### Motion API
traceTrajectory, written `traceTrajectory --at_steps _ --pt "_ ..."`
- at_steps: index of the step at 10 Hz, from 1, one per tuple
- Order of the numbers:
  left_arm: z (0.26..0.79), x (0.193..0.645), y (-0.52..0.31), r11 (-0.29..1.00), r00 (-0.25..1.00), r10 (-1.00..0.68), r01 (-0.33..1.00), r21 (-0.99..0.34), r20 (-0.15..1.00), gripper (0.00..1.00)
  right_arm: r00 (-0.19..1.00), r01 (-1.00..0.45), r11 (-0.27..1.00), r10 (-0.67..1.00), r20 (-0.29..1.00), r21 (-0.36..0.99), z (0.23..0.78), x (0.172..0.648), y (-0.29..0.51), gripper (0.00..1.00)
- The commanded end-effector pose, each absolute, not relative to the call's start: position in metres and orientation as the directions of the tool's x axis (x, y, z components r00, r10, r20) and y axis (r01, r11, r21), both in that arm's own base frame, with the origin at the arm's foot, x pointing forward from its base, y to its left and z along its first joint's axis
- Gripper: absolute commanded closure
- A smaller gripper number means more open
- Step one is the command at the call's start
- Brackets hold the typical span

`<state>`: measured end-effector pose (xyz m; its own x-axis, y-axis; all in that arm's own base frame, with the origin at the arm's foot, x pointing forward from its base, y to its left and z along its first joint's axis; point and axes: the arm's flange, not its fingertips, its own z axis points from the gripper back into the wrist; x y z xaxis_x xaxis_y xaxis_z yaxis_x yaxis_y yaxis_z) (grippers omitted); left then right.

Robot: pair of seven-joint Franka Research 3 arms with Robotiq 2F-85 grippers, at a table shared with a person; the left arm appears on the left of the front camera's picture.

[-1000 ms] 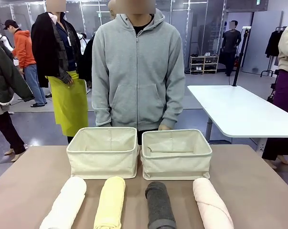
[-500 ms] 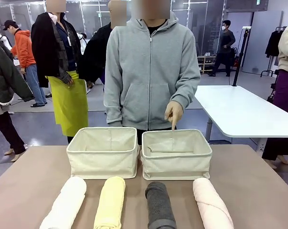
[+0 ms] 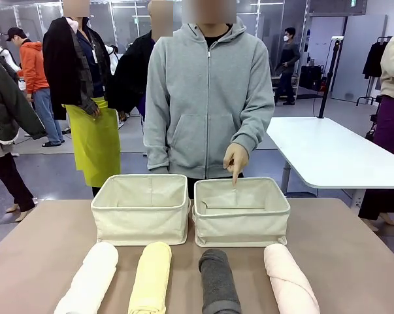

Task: Divide the towels into two baskets.
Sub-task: Pick up one hotel-folded towel and place it in the Fabric basket indicated by the person.

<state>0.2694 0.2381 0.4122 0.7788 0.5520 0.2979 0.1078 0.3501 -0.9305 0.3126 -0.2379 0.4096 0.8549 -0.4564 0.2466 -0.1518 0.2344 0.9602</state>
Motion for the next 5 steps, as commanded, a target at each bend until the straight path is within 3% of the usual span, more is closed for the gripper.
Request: traceTrajectory --at_steps 1,5 --pt "0.413 0.268 0.240 0.340 0.775 0.552 0.129 -0.931 0.309 0.00 0.877 -0.179 0.341 -0.369 0.307 0.923 0.442 0.315 -0.219 0.00" --pt "0.413 0.268 0.240 0.340 0.775 0.552 0.129 -0.931 0.309 0.00 0.935 -0.243 0.648 -0.040 0.351 0.721 0.500 0.354 -0.088 0.00"
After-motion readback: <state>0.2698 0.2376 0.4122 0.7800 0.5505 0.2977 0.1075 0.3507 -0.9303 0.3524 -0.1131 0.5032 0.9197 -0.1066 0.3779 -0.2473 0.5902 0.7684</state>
